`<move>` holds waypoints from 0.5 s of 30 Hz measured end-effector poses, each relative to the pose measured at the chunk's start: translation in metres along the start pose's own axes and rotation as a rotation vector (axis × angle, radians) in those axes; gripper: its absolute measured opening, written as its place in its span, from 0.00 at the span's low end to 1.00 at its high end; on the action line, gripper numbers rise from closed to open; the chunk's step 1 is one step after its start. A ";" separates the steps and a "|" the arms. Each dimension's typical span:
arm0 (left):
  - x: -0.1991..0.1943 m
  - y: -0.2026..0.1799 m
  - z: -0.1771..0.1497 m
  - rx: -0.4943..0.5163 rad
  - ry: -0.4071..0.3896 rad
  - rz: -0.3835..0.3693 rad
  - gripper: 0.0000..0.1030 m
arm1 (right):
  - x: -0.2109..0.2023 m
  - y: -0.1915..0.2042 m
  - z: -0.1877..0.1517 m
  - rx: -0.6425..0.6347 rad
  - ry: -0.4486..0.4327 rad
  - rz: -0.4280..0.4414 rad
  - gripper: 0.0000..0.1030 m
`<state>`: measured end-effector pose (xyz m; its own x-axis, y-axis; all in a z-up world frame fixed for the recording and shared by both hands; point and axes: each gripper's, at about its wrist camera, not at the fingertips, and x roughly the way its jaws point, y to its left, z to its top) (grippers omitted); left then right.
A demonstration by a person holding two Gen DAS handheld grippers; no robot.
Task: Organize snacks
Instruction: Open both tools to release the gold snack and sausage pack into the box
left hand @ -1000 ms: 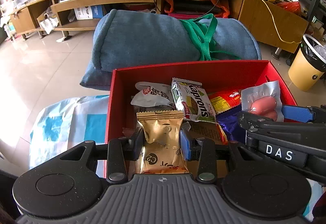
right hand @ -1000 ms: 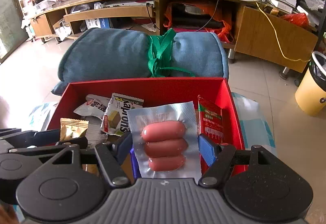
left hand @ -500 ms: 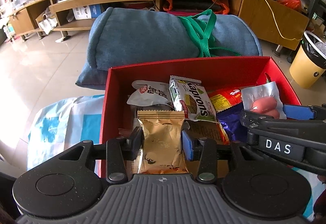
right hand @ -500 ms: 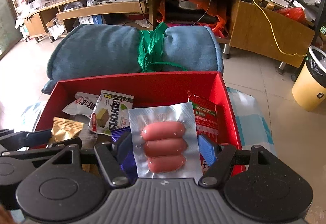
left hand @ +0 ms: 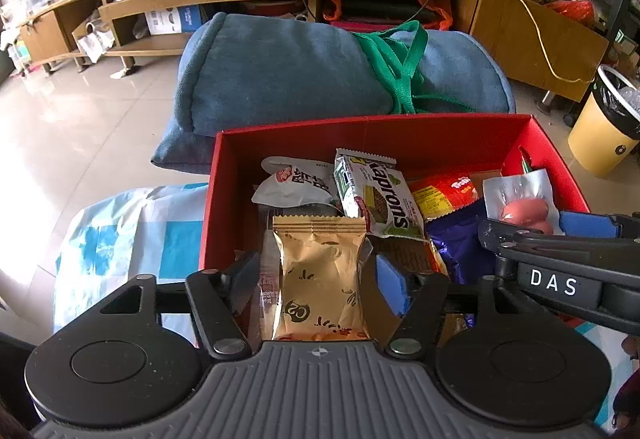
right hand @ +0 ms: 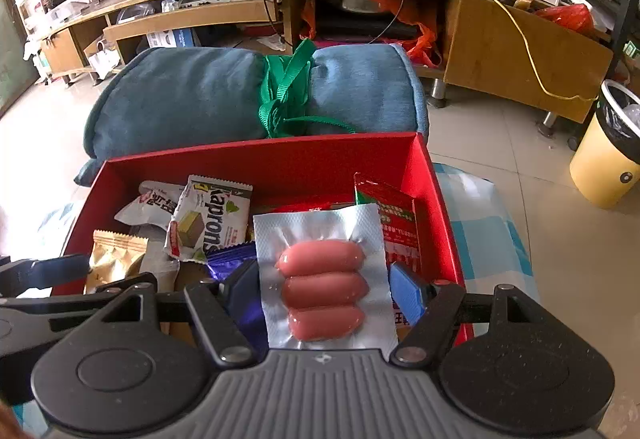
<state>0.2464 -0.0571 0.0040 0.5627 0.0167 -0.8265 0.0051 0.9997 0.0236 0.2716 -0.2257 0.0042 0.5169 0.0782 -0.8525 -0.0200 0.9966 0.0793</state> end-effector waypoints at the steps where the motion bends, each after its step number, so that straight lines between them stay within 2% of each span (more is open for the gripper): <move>1: -0.001 0.000 0.001 -0.002 -0.002 -0.004 0.72 | -0.001 0.000 0.000 0.003 -0.008 -0.002 0.67; 15: -0.021 0.008 0.002 -0.023 -0.033 -0.017 0.80 | -0.016 -0.014 0.011 0.080 -0.068 0.023 0.68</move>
<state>0.2360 -0.0494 0.0226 0.5897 -0.0002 -0.8076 -0.0044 1.0000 -0.0035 0.2727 -0.2416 0.0221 0.5737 0.0963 -0.8134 0.0348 0.9893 0.1416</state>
